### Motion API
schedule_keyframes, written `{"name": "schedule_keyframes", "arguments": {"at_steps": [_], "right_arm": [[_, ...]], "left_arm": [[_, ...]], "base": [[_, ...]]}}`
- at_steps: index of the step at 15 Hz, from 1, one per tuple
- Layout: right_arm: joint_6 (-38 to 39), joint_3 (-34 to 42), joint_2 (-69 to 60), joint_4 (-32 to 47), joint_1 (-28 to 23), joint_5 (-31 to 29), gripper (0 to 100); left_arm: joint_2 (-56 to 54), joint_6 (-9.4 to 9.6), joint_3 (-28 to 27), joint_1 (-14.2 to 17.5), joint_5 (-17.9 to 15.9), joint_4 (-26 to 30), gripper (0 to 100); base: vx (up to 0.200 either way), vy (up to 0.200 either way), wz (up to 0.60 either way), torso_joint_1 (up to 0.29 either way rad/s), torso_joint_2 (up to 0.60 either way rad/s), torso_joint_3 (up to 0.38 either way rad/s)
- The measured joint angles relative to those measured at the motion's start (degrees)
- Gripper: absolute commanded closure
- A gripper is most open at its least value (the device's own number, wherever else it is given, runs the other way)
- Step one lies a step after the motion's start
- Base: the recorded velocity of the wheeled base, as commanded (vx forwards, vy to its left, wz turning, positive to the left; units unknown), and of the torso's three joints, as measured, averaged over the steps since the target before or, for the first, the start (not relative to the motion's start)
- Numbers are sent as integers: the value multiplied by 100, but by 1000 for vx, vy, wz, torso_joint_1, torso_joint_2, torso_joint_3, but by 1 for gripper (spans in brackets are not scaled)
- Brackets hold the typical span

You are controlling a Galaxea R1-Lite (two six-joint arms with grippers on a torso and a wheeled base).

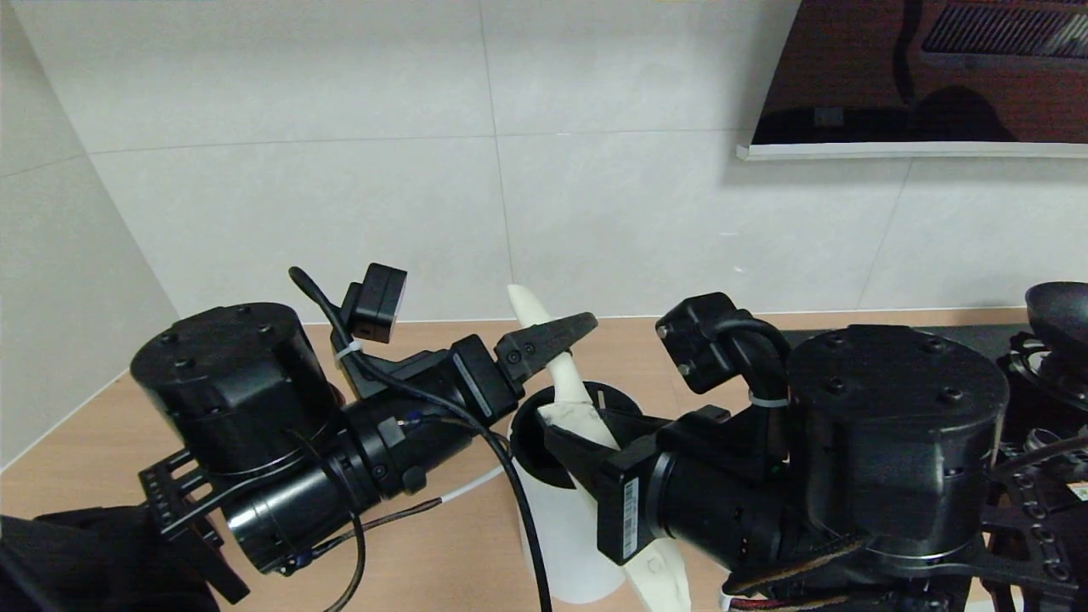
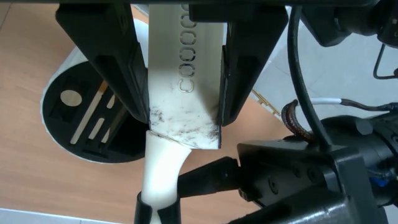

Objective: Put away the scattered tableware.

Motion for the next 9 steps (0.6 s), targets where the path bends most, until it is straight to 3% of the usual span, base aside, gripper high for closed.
{"name": "schedule_keyframes", "arguments": {"at_steps": [1, 2, 9], "right_arm": [[0, 4, -11, 24, 2, 0, 100], [0, 9, -22, 24, 2, 0, 100], [0, 17, -77, 39, 6, 0, 100]], "left_arm": [[5, 0, 0, 0, -2, 0, 0], [7, 0, 0, 4, 0, 0, 100], [39, -10, 11, 9, -17, 1, 100]], "base": [[0, 0, 0, 0, 0, 0], [0, 0, 0, 0, 0, 0], [0, 0, 0, 0, 0, 0]]}}
